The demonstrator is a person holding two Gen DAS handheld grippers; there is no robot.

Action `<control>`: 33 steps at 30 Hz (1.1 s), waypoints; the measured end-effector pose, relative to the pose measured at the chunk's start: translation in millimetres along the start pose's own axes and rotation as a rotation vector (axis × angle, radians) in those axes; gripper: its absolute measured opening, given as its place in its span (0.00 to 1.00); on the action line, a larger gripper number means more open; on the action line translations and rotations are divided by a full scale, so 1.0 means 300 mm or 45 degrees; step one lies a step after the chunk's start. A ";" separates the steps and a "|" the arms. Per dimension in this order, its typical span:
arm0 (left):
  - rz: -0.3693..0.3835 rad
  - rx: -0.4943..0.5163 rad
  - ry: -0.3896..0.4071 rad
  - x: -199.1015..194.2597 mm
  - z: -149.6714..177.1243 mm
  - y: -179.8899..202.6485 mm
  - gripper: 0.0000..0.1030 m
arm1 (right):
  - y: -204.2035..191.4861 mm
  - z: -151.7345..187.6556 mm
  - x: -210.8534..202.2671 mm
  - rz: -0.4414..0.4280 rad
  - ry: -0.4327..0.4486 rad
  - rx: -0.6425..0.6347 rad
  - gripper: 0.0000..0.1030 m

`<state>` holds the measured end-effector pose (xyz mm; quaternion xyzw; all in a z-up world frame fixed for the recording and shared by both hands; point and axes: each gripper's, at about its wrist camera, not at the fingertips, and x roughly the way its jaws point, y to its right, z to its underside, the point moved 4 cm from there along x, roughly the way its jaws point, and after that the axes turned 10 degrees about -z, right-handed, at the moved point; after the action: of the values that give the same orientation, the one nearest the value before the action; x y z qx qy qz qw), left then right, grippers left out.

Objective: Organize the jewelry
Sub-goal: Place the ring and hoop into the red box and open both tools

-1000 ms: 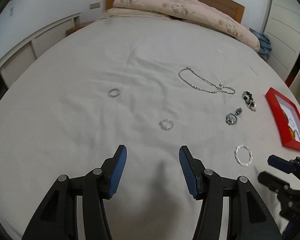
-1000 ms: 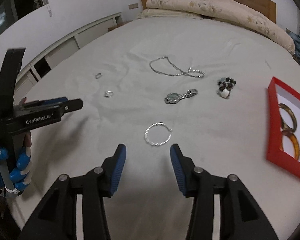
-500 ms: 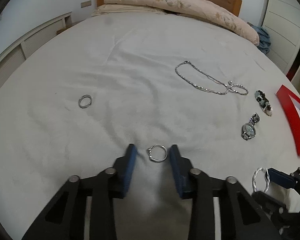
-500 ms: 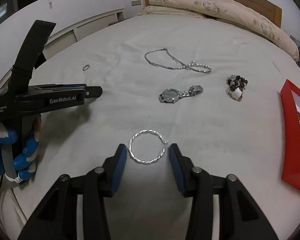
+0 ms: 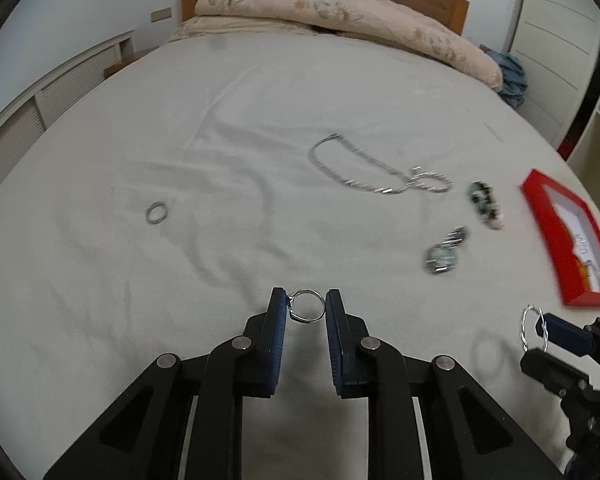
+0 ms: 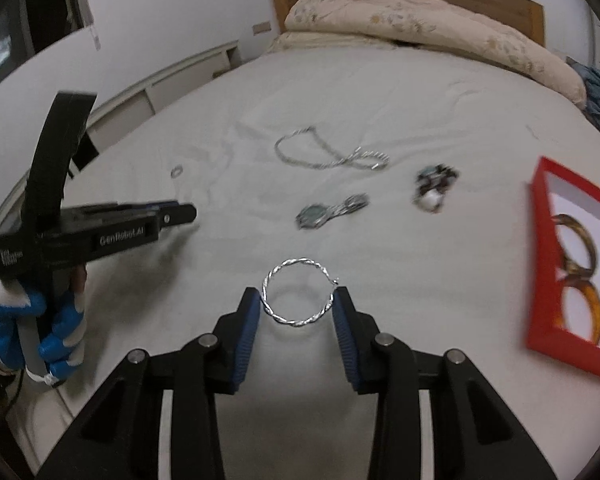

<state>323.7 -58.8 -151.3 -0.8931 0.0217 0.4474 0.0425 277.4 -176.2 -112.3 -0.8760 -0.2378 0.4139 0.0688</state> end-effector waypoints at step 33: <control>0.380 0.494 -0.103 -0.049 -0.012 1.126 0.19 | 0.824 0.151 -0.464 0.345 -0.072 0.289 0.34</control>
<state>291.8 -395.2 -156.4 -0.8364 0.2371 0.4717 0.1476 256.3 -462.3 -123.7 -0.8748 -0.0713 0.4678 0.1040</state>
